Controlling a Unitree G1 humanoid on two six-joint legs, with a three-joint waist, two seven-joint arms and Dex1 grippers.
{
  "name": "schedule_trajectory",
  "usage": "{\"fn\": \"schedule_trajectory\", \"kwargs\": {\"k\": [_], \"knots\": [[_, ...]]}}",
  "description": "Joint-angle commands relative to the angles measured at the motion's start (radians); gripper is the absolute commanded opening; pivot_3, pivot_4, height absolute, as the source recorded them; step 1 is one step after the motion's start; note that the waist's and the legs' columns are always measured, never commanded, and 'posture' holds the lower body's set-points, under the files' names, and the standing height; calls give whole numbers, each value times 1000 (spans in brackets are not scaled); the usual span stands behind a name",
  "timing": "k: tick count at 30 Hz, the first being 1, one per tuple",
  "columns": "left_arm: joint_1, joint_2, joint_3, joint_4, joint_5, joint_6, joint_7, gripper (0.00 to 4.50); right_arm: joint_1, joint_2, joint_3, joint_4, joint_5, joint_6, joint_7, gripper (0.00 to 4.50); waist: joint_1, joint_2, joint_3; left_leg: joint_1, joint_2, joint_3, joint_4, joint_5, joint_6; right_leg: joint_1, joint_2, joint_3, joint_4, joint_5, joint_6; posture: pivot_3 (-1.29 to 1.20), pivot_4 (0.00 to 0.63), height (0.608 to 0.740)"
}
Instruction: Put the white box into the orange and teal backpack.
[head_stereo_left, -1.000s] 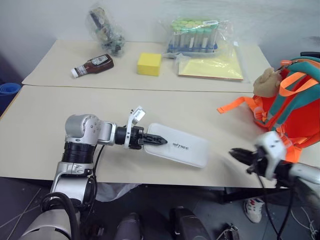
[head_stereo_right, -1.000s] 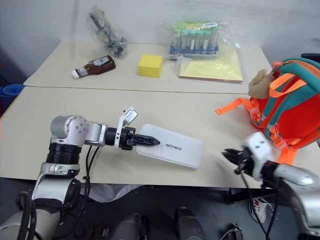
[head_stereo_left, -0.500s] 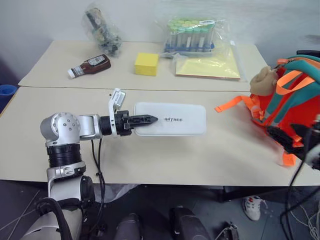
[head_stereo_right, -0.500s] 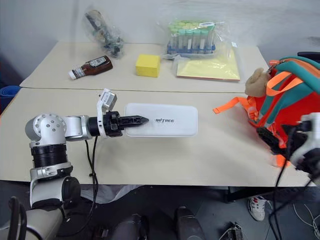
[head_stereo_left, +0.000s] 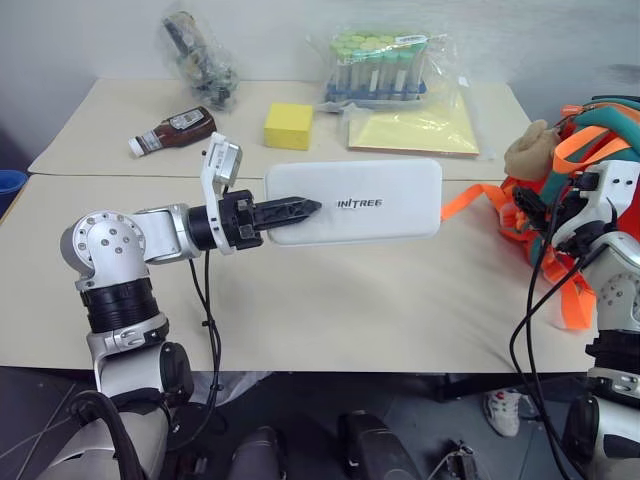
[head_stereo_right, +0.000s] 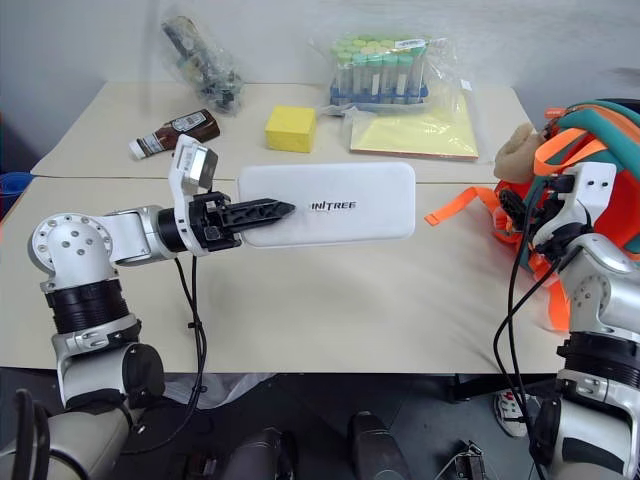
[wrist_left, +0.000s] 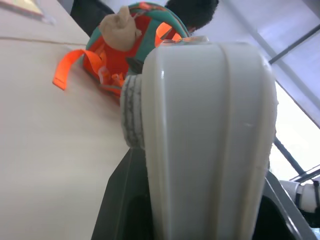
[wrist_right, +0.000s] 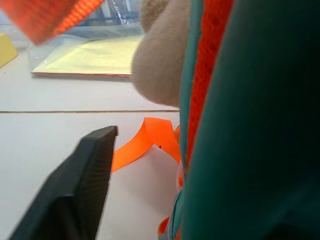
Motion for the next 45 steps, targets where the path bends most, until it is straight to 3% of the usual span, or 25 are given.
{"fn": "schedule_trajectory", "kwargs": {"k": [1, 6, 10, 14, 25, 31, 35, 39, 45], "knots": [[6, -4, 20, -68, -52, -60, 9, 1221, -20, -8, 7, -20, 4, -36, 45, 1824, -2, 0, 0, 0, 0, 0, 0, 0, 0, 0, 0, 0, 0, 0, 0, 0, 150, 740], [30, 23, -3, -78, -26, -176, 10, 1221, 39, -44, 97, -217, 80, 36, 251, 23, -12, 0, 0, 1, 0, 0, 1, 1, -2, 0, 1, 0, 2, 0, 0, 0, 150, 740], [21, 39, -22, -35, 9, -284, 24, 1221, 99, -79, 140, -489, 251, 196, 390, 7, -23, 1, 1, 1, 1, -1, 0, 2, -3, 0, 1, 0, 3, 0, 0, 0, 150, 740], [-6, 90, -23, 5, 9, -391, -43, 1221, 154, -183, 113, -734, 523, 388, 521, 7, -25, 2, 2, 1, 2, -1, -1, 1, -3, 0, 2, -1, 3, 0, 0, 0, 150, 740], [-54, 232, -81, 106, 13, -557, -299, 1221, 292, -429, -136, -758, 941, 610, 652, 7, -2, 1, 2, -1, 0, -2, -1, -2, 4, 2, -2, -2, -5, 0, 0, 0, 150, 740], [-2, 245, -231, 68, 150, -748, -391, 1221, 310, -475, -170, -728, 985, 631, 648, 7, 9, 1, 2, -2, 1, -2, -3, -3, 4, 1, -1, -2, -9, 0, 0, 0, 150, 740], [-50, 169, -303, 133, 217, -848, -389, 1221, 333, -488, -177, -720, 979, 633, 679, 7, 18, 1, 2, -4, 1, -2, -2, -4, 5, 1, -2, -2, -10, 0, 1, 0, 150, 740], [-56, 169, -384, 160, 290, -937, -472, 1221, 339, -483, -170, -699, 960, 625, 667, 7, 25, 1, 2, -5, 1, -2, -1, -4, 6, 1, -1, -2, -10, -1, 1, 0, 150, 740], [-108, 217, -492, 226, 357, -992, -665, 1221, 370, -472, -101, -693, 821, 560, 686, 7, 28, 1, 2, -5, 1, -2, -1, -5, 6, 1, -1, -2, -10, -1, 1, 0, 150, 740]]}}
